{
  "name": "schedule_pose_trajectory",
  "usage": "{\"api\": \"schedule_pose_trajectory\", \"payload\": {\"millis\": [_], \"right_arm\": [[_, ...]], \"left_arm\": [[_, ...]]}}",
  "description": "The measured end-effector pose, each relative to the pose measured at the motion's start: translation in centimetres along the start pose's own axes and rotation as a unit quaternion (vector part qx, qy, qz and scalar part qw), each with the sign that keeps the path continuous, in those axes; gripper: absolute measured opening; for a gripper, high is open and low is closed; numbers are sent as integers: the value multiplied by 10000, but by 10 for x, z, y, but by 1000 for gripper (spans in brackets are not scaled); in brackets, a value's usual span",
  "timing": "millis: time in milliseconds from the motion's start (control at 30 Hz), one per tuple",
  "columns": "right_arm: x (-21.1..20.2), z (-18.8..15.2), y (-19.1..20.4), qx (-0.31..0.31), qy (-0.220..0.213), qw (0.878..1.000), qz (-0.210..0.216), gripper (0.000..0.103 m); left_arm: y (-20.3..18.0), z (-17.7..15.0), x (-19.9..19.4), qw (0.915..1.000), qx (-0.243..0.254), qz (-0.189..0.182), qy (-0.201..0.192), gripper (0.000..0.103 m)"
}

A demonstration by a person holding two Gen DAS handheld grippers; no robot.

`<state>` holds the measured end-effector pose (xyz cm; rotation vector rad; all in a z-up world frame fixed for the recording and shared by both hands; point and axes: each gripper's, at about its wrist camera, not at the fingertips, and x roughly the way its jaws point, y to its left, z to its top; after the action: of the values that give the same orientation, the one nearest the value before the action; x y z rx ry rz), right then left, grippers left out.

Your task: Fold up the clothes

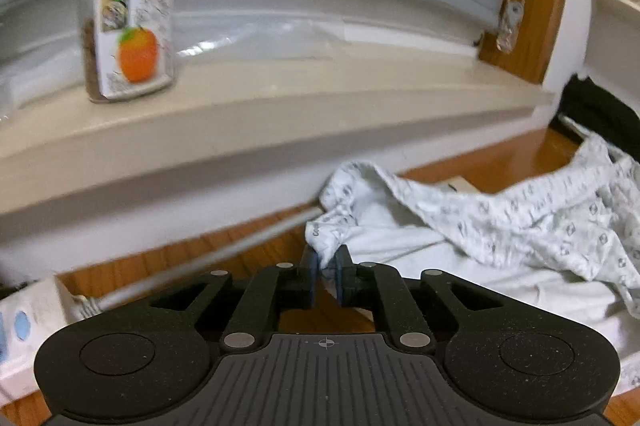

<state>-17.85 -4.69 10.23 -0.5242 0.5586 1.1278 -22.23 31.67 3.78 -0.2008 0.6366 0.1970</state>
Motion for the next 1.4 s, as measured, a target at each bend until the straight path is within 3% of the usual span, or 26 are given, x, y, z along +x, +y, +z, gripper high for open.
{"api": "schedule_pose_trajectory", "payload": {"millis": [200,400,567,767,900,1000,1100,1167,1400], "right_arm": [[3,6,8,147,79,9993,337,4],[17,-3,21,54,286,9984,489,4],[20,-5,20,103,325,9982,492,4],[24,-9,34,219,415,9961,748,4],[27,-5,41,497,460,9900,1236,5],[27,-2,44,511,492,9887,1322,14],[24,3,43,428,431,9905,1231,22],[17,5,37,372,291,9935,1036,33],[29,-10,-4,177,85,9995,-265,37]], "left_arm": [[-16,5,-20,9986,352,206,-330,27],[-32,5,-15,9979,403,-307,-394,27],[-58,-1,3,9957,744,-552,-72,41],[-71,-9,18,9931,964,-625,247,41],[-65,-12,21,9937,958,-478,339,40],[-58,-12,21,9946,933,-286,351,40],[-50,-11,21,9952,908,-95,364,41],[-43,-11,21,9957,844,-6,369,42],[-28,-6,17,9966,655,399,286,46]]}}
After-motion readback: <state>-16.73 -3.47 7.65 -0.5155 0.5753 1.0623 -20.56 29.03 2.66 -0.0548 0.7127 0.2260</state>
